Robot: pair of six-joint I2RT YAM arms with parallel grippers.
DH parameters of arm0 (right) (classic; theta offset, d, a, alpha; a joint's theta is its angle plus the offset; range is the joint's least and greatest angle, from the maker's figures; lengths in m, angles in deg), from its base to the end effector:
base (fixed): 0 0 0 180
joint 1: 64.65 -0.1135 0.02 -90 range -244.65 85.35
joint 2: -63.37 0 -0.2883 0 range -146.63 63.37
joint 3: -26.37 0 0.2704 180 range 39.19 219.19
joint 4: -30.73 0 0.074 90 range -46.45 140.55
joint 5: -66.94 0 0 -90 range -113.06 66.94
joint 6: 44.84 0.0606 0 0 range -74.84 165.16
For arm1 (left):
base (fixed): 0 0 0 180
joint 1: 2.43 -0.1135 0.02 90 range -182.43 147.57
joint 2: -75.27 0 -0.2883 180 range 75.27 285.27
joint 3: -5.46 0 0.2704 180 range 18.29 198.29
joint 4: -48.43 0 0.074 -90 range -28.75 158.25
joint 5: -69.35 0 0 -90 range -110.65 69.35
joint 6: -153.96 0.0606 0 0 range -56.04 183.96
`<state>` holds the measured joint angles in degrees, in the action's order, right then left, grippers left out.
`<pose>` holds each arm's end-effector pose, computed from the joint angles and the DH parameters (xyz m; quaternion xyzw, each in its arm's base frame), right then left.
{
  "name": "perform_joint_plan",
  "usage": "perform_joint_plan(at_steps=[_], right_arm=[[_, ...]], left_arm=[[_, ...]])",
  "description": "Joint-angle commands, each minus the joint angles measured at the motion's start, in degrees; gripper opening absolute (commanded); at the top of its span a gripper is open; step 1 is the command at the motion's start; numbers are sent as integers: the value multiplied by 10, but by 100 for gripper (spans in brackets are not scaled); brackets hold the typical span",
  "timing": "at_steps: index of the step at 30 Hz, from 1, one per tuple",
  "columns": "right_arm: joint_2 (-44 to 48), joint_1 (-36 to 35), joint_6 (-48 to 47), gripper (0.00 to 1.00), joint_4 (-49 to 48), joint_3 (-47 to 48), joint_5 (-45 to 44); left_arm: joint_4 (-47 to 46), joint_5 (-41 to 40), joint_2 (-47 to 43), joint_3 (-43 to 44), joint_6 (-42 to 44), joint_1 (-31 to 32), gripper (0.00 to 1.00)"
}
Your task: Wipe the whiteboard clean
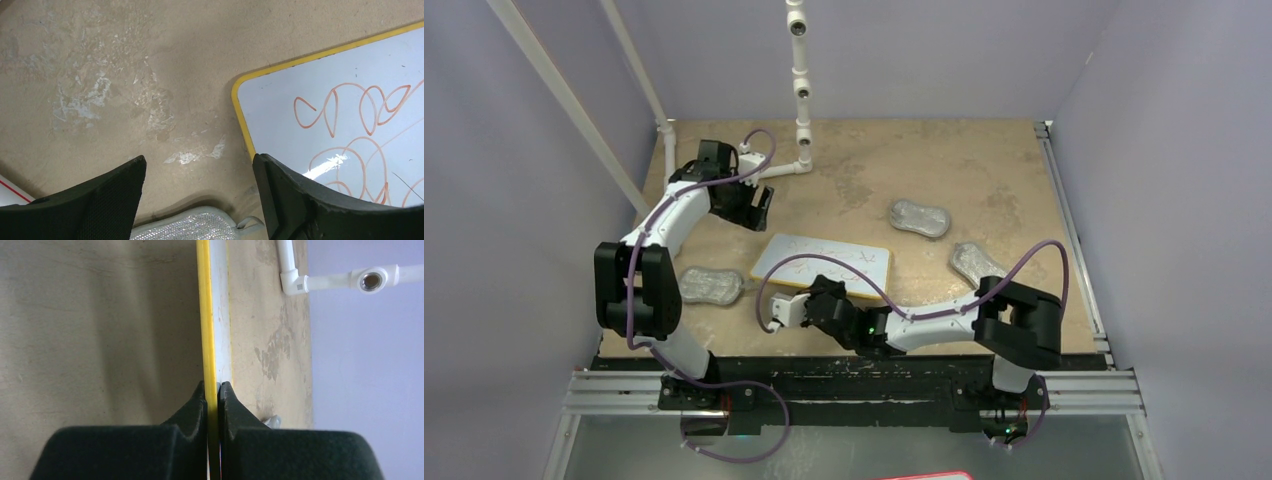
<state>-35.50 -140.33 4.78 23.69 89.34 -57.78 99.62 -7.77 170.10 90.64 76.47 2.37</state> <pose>0.1304 0.3712 0.1800 -0.6168 0.5639 -0.0976 0.5405 0.3732 -0.0449 0.2392 0.1726 0.9465 -0.0915 0.2569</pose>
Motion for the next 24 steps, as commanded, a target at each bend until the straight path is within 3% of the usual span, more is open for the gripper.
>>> perform_joint_plan(at_steps=[1, 10, 13, 18, 22, 23, 24], right_arm=[[1, 4, 130, 5, 29, -49, 118], [8, 6, 118, 20, 49, -97, 68], [-2, 13, 114, 32, 49, -101, 39], [0, 23, 126, 38, 49, -110, 24], [14, 26, 136, 68, 72, -107, 24], [21, 26, 140, 86, 82, -103, 28], [28, 26, 147, 97, 93, -96, 35]], left_arm=[[-17, 9, -5, -6, -12, 9, 79], [-23, 10, -13, -11, -16, 24, 83], [-25, 12, -16, -15, -15, 24, 84], [-23, 14, -18, -16, -11, 25, 86], [-20, 16, -18, -16, -8, 26, 87], [-20, 17, -19, -17, -7, 26, 88], [-20, 18, -20, -18, -7, 27, 88]])
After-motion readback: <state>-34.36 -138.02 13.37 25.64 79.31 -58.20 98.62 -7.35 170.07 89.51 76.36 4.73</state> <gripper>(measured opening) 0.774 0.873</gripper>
